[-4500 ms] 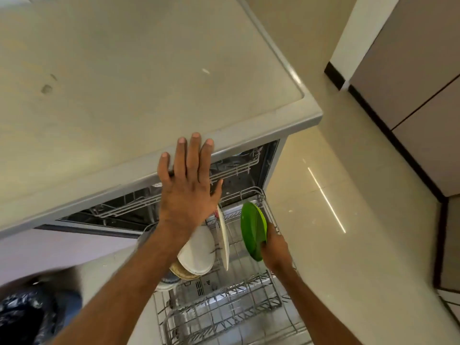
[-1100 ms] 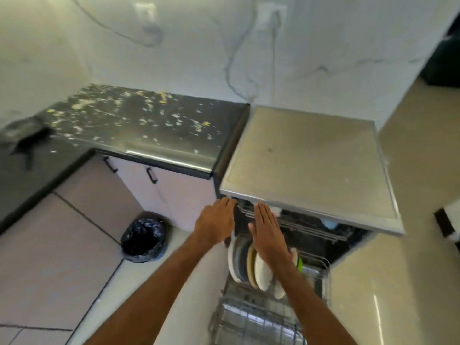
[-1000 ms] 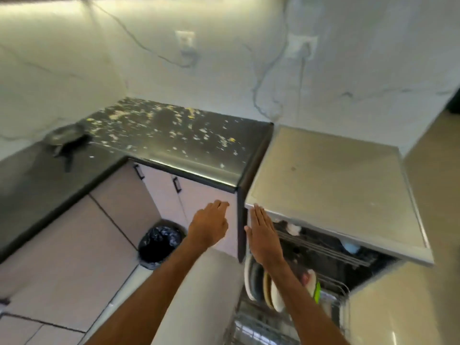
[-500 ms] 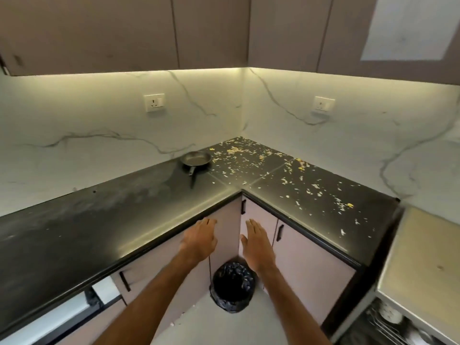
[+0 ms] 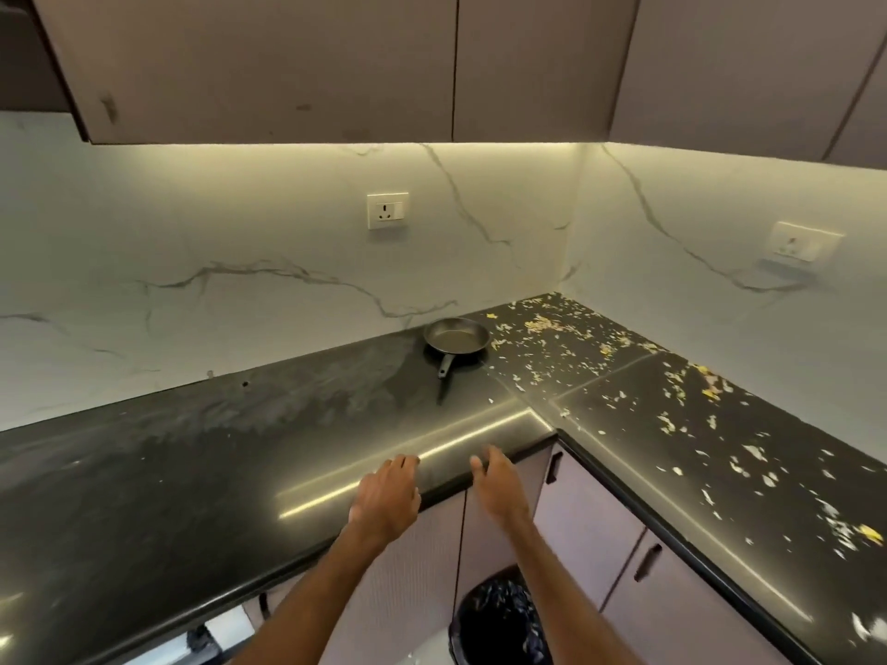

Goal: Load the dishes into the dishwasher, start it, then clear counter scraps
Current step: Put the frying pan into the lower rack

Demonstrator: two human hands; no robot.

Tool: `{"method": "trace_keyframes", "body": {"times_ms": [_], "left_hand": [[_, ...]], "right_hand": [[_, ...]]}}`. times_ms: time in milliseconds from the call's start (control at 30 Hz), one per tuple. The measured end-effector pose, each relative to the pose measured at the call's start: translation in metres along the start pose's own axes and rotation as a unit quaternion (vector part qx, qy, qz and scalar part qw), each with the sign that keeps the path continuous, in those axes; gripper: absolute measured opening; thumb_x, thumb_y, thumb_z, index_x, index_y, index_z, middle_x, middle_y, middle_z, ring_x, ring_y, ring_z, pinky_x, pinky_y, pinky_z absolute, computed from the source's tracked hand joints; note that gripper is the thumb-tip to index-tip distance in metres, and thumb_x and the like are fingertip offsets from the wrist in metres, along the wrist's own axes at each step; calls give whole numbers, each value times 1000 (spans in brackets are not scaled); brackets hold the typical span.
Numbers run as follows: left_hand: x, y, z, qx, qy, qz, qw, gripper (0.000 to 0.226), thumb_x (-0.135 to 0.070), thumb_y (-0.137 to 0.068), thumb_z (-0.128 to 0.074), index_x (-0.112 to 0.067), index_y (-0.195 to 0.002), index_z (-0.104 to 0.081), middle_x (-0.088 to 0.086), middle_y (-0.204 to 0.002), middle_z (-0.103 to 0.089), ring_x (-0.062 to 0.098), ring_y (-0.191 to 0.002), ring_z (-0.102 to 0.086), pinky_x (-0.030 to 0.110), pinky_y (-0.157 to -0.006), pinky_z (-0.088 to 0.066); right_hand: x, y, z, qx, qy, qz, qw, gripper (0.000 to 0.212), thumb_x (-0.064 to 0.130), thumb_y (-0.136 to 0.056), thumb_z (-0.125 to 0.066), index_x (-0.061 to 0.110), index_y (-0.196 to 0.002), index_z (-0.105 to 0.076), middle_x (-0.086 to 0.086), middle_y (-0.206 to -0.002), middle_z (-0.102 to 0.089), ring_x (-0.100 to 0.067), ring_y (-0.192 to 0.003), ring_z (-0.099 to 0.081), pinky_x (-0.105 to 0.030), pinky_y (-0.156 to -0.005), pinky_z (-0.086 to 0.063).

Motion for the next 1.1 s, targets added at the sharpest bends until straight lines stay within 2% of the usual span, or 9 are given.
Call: {"method": "trace_keyframes", "body": {"times_ms": [167,333,500,600,733,833,900,1000,1100], "left_hand": [[14,-83,-29,31,-7,42,999,46,-24,-95,-50,-21,-140,-44,-2,-140,-52,17,-127,-52,37,-100,-46],[32,-164,-54,43,16,101,994,44,-23,-94,-52,-23,-138,-47,-1,-141,-53,18,-127,-52,35,-103,-43],[52,-214,-110,147,35,117,982,64,-32,-89,-66,-23,-147,-39,1,-153,-40,22,-136,-44,38,-111,-38],[65,-224,-139,220,13,122,968,89,-41,-78,-79,-19,-151,-34,5,-159,-30,25,-142,-35,40,-115,-33],[69,-240,-143,238,-23,113,964,93,-40,-64,-89,-19,-142,-43,5,-146,-43,26,-131,-45,40,-106,-42],[68,-248,-142,245,-28,114,963,96,-37,-63,-90,-20,-144,-41,3,-144,-42,25,-130,-44,41,-107,-42],[68,-251,-144,250,-32,118,961,98,-35,-64,-90,-20,-145,-39,3,-145,-40,25,-130,-42,41,-107,-43],[69,-252,-143,247,-31,130,960,100,-33,-61,-92,-20,-145,-39,3,-144,-40,25,-129,-42,42,-105,-45],[70,-252,-143,250,-29,137,958,104,-33,-58,-93,-18,-144,-38,4,-145,-38,26,-130,-42,43,-105,-45]], "right_hand": [[1,-103,-22,31,-18,-16,999,37,27,-103,-49,2,-130,-55,-12,-121,-63,-26,-111,-60,-29,-89,-45],[15,-211,-29,52,-28,-40,997,33,28,-102,-50,2,-121,-59,-15,-116,-65,-31,-110,-60,-35,-91,-44],[2,-304,-55,86,-64,-106,989,32,33,-102,-48,3,-106,-59,-13,-103,-61,-31,-102,-57,-31,-79,-38],[-19,-351,-87,119,-95,-157,976,45,40,-100,-47,-1,-107,-63,-18,-105,-66,-34,-100,-61,-35,-78,-43],[-37,-378,-128,168,-238,-257,921,41,40,-100,-53,2,-112,-59,-13,-105,-66,-28,-98,-65,-41,-87,-53],[-29,-382,-149,182,-379,-309,853,30,33,-101,-54,6,-114,-56,-14,-107,-66,-25,-91,-65,-34,-72,-53],[-24,-380,-154,162,-438,-341,816,19,27,-103,-52,9,-99,-56,-10,-86,-63,-18,-68,-59,-31,-62,-51],[-21,-379,-150,109,-416,-329,841,26,27,-104,-48,13,-83,-52,-1,-64,-44,-11,-46,-41,-21,-42,-40],[-16,-367,-146,82,-436,-291,848,22,25,-104,-47,10,-91,-53,1,-59,-41,-9,-40,-36,-20,-37,-29]]}}
Point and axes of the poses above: each hand's wrist, its own y-axis away from the middle knuckle, its own z-axis out of the back of the hand, x = y × z, the point moved 9 cm from there along -y, towards the middle knuckle
